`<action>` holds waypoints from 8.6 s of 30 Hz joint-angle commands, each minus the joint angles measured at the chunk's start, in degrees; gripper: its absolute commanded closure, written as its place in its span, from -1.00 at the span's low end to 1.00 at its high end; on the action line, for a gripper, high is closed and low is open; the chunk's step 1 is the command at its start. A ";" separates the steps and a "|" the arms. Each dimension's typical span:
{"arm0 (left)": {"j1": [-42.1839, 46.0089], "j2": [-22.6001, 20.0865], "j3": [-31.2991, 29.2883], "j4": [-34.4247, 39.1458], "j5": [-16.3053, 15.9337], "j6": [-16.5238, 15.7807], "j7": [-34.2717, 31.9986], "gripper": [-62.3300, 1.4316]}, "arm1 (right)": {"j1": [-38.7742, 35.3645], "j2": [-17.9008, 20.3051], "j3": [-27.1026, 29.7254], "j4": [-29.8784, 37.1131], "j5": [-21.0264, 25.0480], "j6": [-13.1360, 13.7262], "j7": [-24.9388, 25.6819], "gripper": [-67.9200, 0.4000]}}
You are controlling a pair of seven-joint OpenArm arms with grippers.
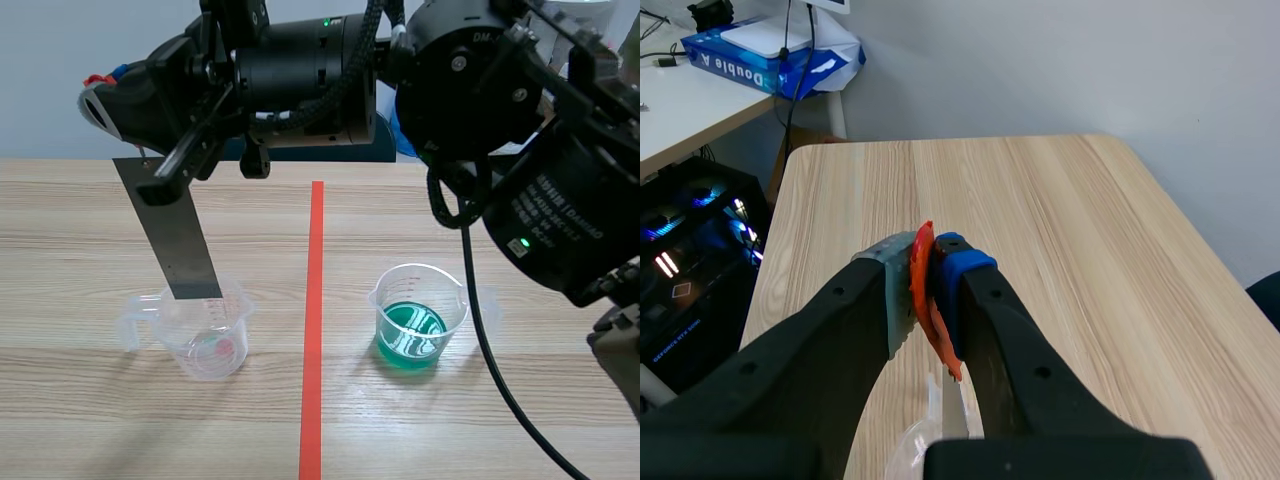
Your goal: Do the redox reaction experiment
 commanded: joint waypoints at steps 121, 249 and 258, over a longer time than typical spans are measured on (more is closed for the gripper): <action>0.07 0.28 -0.33 0.68 -0.50 -0.09 -2.64 -1.00 | 0.39 0.11 0.22 0.26 -1.92 -2.58 5.11 0.97; 0.07 0.28 -0.33 0.68 -0.50 -0.09 -2.64 -1.00 | 0.39 -6.71 -3.69 -25.18 -33.27 2.84 29.07 -1.00; 0.07 0.28 -0.33 0.68 -0.50 -0.09 -2.64 -1.00 | 0.39 -6.71 -3.69 -25.18 -33.27 2.84 29.07 -1.00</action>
